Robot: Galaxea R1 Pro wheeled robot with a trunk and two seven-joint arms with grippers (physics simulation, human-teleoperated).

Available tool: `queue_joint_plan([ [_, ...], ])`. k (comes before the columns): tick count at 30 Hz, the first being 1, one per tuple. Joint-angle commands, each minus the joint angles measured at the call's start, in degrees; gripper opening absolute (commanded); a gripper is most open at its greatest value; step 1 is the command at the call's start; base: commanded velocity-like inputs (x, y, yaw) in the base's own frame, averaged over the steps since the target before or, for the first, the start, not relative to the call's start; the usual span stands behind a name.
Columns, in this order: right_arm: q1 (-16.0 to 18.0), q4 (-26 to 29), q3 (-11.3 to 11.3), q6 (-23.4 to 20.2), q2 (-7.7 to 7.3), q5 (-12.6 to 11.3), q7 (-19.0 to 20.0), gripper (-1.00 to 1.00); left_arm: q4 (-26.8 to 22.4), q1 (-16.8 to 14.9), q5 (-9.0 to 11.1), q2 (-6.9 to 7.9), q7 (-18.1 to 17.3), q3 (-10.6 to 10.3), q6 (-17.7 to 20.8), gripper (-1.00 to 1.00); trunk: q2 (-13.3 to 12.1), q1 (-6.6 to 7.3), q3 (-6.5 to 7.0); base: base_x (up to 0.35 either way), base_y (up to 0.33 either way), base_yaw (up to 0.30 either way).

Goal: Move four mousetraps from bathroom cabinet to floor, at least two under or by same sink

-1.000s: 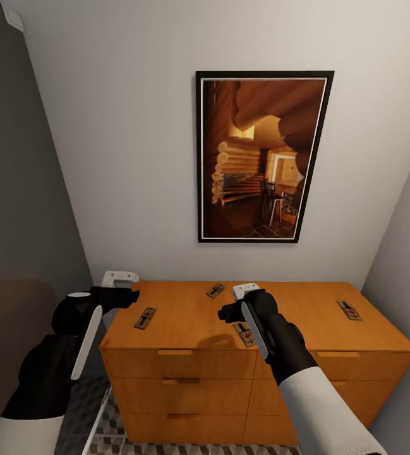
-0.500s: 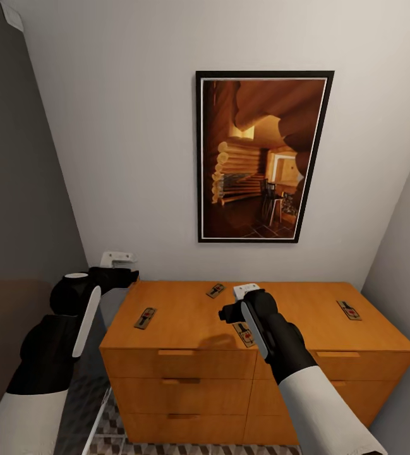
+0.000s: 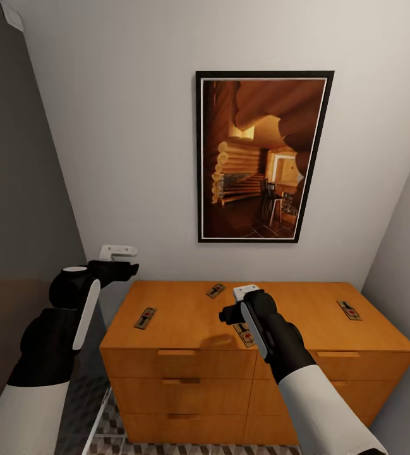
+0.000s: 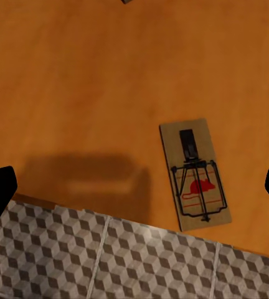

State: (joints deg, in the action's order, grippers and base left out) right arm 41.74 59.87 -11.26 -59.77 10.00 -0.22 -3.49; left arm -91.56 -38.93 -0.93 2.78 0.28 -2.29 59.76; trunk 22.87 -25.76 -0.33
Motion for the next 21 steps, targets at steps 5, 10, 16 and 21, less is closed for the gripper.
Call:
queue_joint_plan([
  [5,0.1,-0.1,-0.1,-0.2,0.0,-0.1,-0.3,1.0,0.0,0.0,-0.1,0.0,0.0,-0.1,0.2,1.0,0.1,-0.02,-0.04,0.0,0.0,0.0],
  [10,0.5,-0.2,-0.1,-0.2,0.0,-0.1,-0.3,1.0,0.0,0.0,-0.1,-0.06,0.0,-0.3,0.2,1.0,0.1,-0.02,-0.04,0.0,0.0,0.0],
  [16,0.7,-0.2,-0.1,-0.2,0.0,-0.2,-0.3,1.0,0.0,0.0,0.0,-0.22,0.0,-0.4,0.2,1.0,0.1,-0.02,-0.04,0.0,0.0,0.0],
  [21,1.0,-0.2,-0.1,-0.2,0.0,-0.7,-0.3,1.0,0.0,0.0,0.0,-0.3,0.0,-0.6,0.2,1.0,0.1,-0.02,-0.04,0.0,0.0,0.0],
])
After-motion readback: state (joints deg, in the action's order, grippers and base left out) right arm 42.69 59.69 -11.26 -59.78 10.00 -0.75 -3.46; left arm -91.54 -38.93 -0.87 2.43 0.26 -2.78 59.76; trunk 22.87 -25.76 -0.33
